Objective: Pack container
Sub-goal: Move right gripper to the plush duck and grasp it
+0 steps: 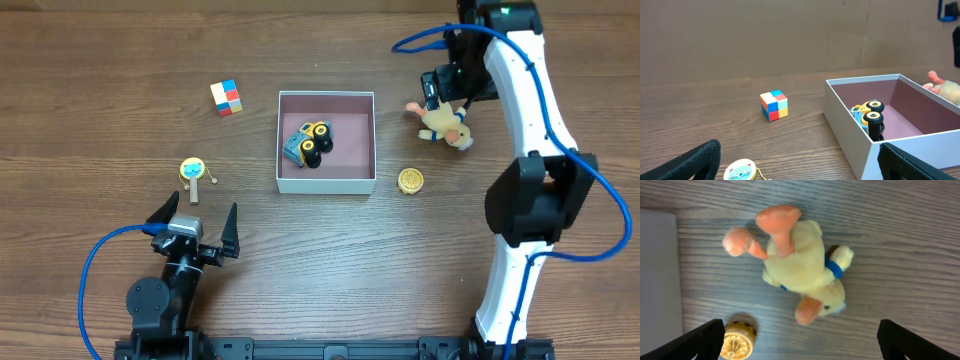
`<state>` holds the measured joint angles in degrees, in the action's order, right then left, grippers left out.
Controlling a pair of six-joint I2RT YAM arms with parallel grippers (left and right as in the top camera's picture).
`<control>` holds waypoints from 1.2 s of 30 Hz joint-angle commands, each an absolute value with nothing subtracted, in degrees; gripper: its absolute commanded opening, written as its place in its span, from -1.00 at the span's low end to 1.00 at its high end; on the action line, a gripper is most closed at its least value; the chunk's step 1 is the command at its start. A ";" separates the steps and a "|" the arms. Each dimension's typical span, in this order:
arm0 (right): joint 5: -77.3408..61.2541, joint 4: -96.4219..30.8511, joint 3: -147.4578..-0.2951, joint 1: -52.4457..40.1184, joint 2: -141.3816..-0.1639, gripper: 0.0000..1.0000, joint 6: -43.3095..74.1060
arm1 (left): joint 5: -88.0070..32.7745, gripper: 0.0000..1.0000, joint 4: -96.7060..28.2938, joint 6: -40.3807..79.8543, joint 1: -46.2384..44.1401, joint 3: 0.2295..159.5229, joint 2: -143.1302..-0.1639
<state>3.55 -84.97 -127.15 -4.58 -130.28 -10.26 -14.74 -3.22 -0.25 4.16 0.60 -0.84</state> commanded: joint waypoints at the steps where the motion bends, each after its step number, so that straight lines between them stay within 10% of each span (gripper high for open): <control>1: 4.40 -84.60 -127.42 -4.36 -134.43 0.94 -12.75 | -14.61 1.00 -3.14 -1.32 4.49 0.38 -0.25; 23: 4.40 -77.10 -121.99 -4.36 -137.08 0.67 -13.74 | -14.61 1.00 -3.11 -1.32 4.49 0.38 -0.27; 29: 4.40 -76.20 -121.08 -4.36 -137.10 -0.02 -13.67 | -14.61 1.00 -3.14 -1.32 4.49 0.38 -0.25; 36: 5.61 -78.13 -121.69 -4.43 -137.12 -0.31 -13.47 | -14.61 1.00 -3.14 -1.32 4.49 0.38 -0.25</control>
<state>4.08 -76.60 -121.54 -4.54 -137.21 -13.80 -14.74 -3.22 -0.25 4.16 0.60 -0.84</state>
